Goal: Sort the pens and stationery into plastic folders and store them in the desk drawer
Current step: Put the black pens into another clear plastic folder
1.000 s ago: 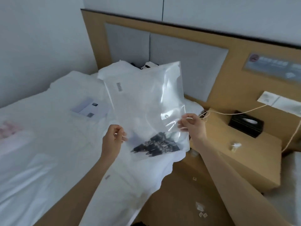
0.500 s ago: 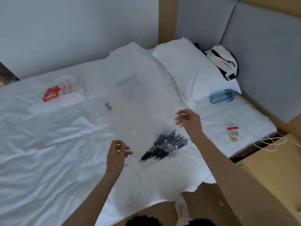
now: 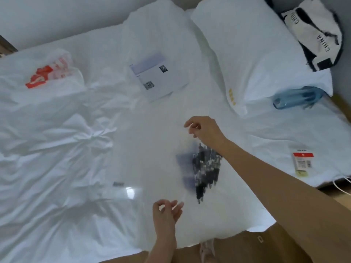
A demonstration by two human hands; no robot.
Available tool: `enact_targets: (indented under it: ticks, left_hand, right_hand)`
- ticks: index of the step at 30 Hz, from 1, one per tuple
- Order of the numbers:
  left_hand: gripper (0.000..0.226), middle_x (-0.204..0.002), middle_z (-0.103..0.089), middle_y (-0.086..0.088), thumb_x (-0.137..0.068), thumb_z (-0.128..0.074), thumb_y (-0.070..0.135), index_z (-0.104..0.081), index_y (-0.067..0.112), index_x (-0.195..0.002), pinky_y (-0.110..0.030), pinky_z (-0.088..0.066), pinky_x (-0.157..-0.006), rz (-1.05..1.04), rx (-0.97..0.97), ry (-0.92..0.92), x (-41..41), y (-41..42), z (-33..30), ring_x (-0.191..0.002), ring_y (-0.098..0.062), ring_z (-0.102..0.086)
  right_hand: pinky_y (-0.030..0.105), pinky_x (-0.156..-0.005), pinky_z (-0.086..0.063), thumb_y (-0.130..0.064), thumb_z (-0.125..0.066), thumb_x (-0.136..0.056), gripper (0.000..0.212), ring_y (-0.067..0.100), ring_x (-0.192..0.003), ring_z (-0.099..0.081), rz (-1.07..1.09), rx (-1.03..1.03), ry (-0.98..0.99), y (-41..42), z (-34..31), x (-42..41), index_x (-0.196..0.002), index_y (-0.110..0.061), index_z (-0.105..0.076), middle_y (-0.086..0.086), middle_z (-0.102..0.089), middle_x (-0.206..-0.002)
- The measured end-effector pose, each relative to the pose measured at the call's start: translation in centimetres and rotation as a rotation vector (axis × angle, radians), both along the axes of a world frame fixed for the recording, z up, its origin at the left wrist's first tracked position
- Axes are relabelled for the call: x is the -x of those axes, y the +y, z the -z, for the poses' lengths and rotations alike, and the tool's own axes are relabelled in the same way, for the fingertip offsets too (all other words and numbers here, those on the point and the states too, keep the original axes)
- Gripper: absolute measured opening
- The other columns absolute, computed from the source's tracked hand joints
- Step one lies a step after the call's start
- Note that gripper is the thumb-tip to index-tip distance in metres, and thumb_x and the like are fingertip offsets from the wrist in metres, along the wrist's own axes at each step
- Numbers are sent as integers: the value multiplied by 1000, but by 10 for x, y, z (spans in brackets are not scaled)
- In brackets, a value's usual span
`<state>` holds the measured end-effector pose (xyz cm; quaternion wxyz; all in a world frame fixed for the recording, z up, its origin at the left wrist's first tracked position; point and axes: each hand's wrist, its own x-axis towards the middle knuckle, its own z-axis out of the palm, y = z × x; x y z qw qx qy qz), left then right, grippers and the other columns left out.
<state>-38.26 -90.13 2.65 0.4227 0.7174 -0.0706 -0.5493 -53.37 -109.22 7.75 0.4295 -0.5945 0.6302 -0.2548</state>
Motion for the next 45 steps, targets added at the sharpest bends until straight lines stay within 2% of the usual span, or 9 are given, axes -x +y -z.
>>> enact_targets:
  ticks: [4,7,12,15,20,30,36,41,45]
  left_hand:
    - [12,-88,-60,-18,-100,-40,8,-44,8,-89,-24,-57,-57,-159,-49,113,10,-4,30,-61,-21,-70]
    - [14,-88,-61,-18,-101,-39,9,-48,5,-91,-25,-58,-61,-203,-74,145,8,-4,49,-67,-21,-70]
    - [18,-82,-65,-17,-100,-39,6,-53,-4,-94,-25,-59,-60,-200,-58,194,0,-6,68,-68,-22,-72]
    - [17,-75,-70,-15,-98,-43,4,-56,-5,-96,-24,-58,-58,-141,-64,166,-10,-9,75,-66,-22,-72]
    - [16,-72,-72,-14,-97,-46,5,-59,-4,-94,-24,-57,-54,-64,-118,153,-18,-13,73,-64,-22,-71]
    - [17,-86,-72,-19,-96,-52,7,-61,-7,-99,-23,-58,-60,-18,-194,162,-23,-13,65,-77,-24,-72]
    - [21,-81,-73,-18,-96,-52,11,-61,-7,-97,-24,-58,-58,22,-221,143,-24,-11,60,-71,-22,-72]
    - [38,-52,-61,-11,-100,-45,28,-56,-4,-81,-29,-53,-45,164,-326,178,-20,-10,52,-40,-21,-59]
    - [38,-55,-65,-10,-100,-45,28,-61,-2,-82,-30,-56,-56,386,-281,86,-11,-10,43,-48,-21,-65]
  right_hand:
    - [18,-62,-41,0,-48,-89,26,12,-67,-53,-195,23,90,-25,39,-37,-100,-12,-69,6,-65,-93]
    - [20,-68,-40,-1,-44,-92,29,11,-69,-51,-293,44,159,-35,61,-58,-105,-11,-68,7,-64,-103]
    - [37,-91,-45,-5,-43,-94,30,20,-89,-60,-326,72,230,-42,94,-79,-109,-15,-67,6,-67,-107]
    - [36,-98,-36,-7,-45,-94,30,21,-100,-56,-317,90,305,-45,111,-81,-114,-20,-63,3,-65,-103]
    - [33,-100,-26,-14,-45,-97,34,21,-116,-47,-359,112,383,-42,118,-79,-128,-23,-54,3,-58,-119]
    - [38,-116,2,-16,-48,-96,50,16,-144,-13,-412,117,452,-29,115,-75,-144,-22,-34,0,-29,-151]
    - [39,-116,3,-17,-49,-96,52,15,-145,-9,-366,123,427,-17,104,-66,-145,-24,-33,0,-25,-154]
    - [36,-116,2,-18,-48,-97,50,14,-144,-11,-304,132,403,-1,94,-55,-144,-24,-33,-1,-26,-154]
    - [32,-114,0,-17,-47,-96,47,14,-143,-15,-212,153,394,21,90,-40,-143,-23,-37,-1,-29,-152]
